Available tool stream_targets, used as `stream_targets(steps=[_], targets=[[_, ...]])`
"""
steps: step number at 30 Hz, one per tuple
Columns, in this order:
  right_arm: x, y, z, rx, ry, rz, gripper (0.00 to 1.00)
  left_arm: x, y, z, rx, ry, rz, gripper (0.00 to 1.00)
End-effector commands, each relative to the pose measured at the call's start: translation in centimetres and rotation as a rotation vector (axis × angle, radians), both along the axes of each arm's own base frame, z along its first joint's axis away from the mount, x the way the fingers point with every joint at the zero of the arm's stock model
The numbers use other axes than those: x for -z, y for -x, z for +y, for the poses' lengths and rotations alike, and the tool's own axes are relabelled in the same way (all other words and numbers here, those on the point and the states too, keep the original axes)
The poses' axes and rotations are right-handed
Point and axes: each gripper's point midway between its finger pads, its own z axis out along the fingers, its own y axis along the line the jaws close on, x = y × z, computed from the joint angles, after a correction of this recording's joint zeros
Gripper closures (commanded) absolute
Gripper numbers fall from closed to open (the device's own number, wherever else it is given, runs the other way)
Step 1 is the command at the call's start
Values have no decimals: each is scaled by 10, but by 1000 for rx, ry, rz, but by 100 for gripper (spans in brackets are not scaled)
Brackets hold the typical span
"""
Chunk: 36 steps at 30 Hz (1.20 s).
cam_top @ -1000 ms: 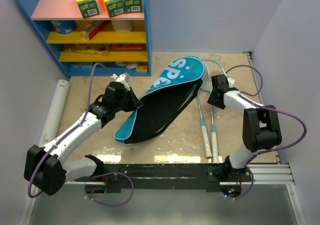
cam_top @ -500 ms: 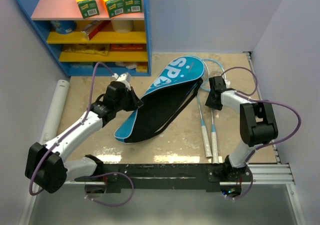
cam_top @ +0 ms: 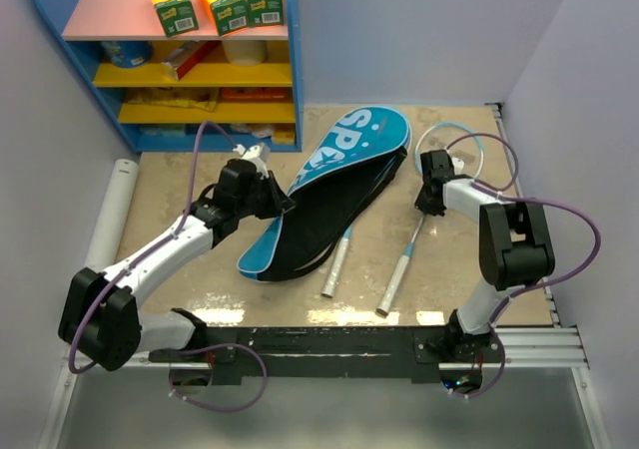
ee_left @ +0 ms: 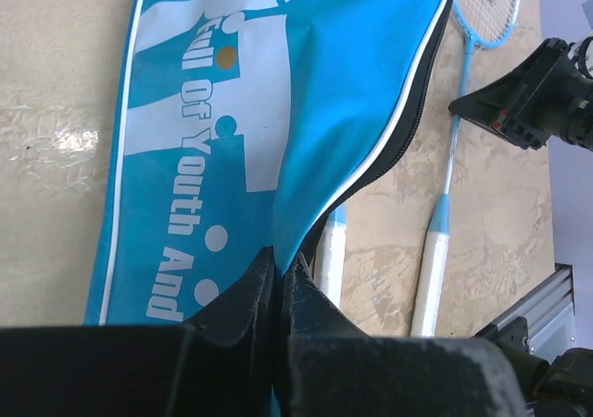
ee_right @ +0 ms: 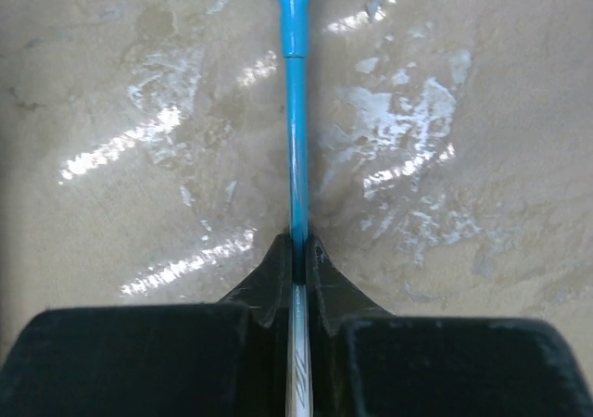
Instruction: Pack up the badminton gear
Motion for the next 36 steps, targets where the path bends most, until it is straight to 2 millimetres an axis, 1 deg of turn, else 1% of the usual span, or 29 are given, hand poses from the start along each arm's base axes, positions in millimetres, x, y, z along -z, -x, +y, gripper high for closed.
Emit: stream_targets(steps=[1,2,3,4,5,6,7,8,9,11,12,13,14,15,16,18,19,21,22,24,25,26,29,30,36], targets=[[-34,-3,-11,55,19,-40,100,-35,-26,-28,41,126,-88,100],[-46,-4,-11,52,14,-64,100,-42,-32,-33,45,135,-101,100],[-53,-4,-10,48,7,-77,100,-35,-37,-36,46,126,-82,100],[-56,0,-10,45,8,-73,100,-34,-41,-39,49,129,-78,100],[-62,1,-10,45,8,-89,100,-42,-47,-42,51,139,-95,100],[-71,5,-12,47,13,-110,100,-35,-53,-45,50,132,-80,100],[-76,9,-12,39,13,-114,100,-34,-56,-47,49,130,-79,100],[-79,13,-12,33,12,-118,100,-40,-61,-49,49,136,-90,100],[-88,20,-12,32,6,-137,100,-33,-64,-52,54,131,-73,100],[-93,30,-8,10,3,-135,100,-47,-76,-60,61,155,-116,100],[-94,37,-5,-2,3,-133,100,-44,-79,-62,62,152,-109,100],[-100,45,-4,-3,3,-142,100,-44,-82,-63,64,151,-112,100],[-103,50,3,-22,-2,-148,100,-48,-86,-65,67,154,-121,100],[-101,56,8,-37,-4,-139,100,-44,-89,-66,66,148,-114,100],[-105,63,18,-63,-14,-146,100,-44,-90,-68,69,144,-115,100],[-101,74,29,-80,-21,-124,100,-45,-95,-70,70,142,-119,100],[-101,80,41,-115,-26,-120,100,-44,-97,-70,71,140,-119,100],[-98,90,53,-131,-39,-105,100,-45,-100,-72,73,141,-122,100],[-99,96,63,-161,-46,-107,100,-46,-101,-73,72,143,-123,100],[-98,106,70,-158,-60,-97,100,-46,-103,-74,72,140,-125,100],[-98,110,76,-177,-66,-97,100,-46,-103,-74,75,141,-124,100],[-101,114,78,-181,-76,-109,100,-45,-104,-75,76,140,-124,100],[-99,128,86,-197,-92,-98,100,-45,-105,-75,79,137,-124,100],[-95,134,87,-194,-95,-81,100,-46,-105,-76,79,139,-126,100],[-85,163,107,-237,-137,-51,100,-48,-107,-78,84,144,-130,100]])
